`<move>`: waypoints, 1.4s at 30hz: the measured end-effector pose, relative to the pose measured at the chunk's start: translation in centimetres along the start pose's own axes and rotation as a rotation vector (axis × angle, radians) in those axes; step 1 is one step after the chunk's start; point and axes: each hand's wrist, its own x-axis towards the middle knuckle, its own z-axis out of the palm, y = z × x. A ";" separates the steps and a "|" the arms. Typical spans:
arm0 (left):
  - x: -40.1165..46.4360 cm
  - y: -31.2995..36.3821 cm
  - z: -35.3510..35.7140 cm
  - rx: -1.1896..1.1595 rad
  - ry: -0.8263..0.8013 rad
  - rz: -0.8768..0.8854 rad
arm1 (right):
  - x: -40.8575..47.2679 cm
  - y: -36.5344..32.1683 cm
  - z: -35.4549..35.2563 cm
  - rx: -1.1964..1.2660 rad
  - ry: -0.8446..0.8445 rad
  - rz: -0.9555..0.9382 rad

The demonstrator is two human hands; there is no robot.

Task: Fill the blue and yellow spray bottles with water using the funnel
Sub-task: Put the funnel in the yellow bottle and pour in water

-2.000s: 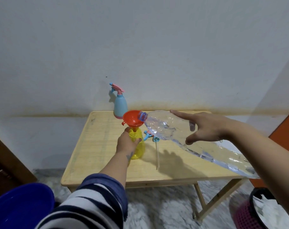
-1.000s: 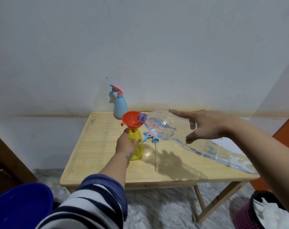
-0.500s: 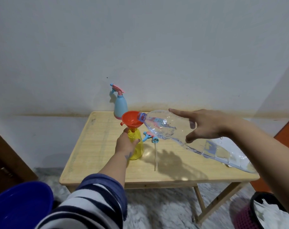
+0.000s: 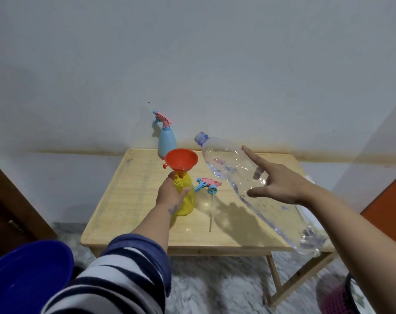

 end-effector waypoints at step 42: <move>-0.6 -0.4 0.2 0.004 0.013 0.047 | 3.9 7.6 9.0 0.425 0.512 0.745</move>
